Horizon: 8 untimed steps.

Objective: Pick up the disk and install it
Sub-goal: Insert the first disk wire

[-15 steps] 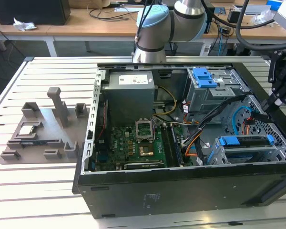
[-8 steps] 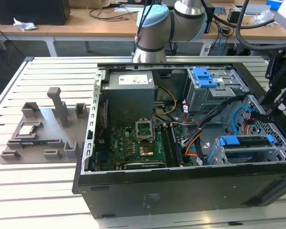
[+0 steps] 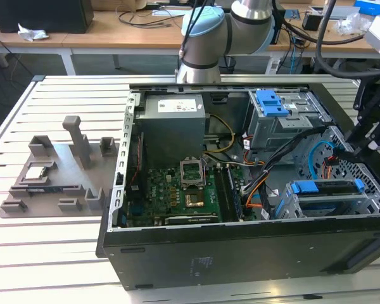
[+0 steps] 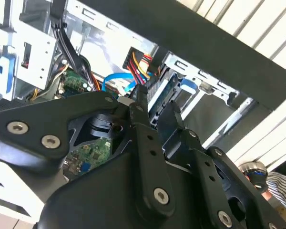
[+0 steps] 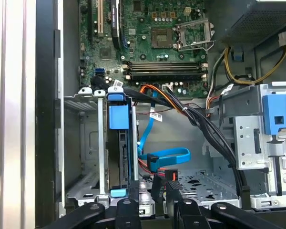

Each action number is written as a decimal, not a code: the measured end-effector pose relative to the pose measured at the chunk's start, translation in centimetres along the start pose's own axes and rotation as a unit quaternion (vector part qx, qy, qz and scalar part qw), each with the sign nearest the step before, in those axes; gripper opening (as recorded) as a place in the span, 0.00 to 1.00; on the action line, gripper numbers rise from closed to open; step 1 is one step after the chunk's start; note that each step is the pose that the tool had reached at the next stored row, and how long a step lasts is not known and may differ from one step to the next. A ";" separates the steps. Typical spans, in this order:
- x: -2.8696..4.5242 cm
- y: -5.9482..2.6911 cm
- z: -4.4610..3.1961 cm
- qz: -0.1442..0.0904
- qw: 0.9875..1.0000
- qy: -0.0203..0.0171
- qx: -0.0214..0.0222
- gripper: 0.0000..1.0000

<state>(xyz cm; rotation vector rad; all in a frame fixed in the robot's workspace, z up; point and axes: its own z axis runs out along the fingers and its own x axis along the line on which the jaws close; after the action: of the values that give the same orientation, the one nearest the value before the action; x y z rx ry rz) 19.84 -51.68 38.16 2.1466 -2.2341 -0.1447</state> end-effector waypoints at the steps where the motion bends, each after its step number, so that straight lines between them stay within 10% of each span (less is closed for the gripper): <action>1: -0.24 -0.05 0.42 0.004 1.000 0.000 -0.001 0.36; 8: -0.61 -0.32 1.99 0.018 1.000 -0.001 -0.001 0.36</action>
<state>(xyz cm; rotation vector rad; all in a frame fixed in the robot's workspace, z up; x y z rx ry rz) 20.00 -51.01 36.17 2.1052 -2.2709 -0.1463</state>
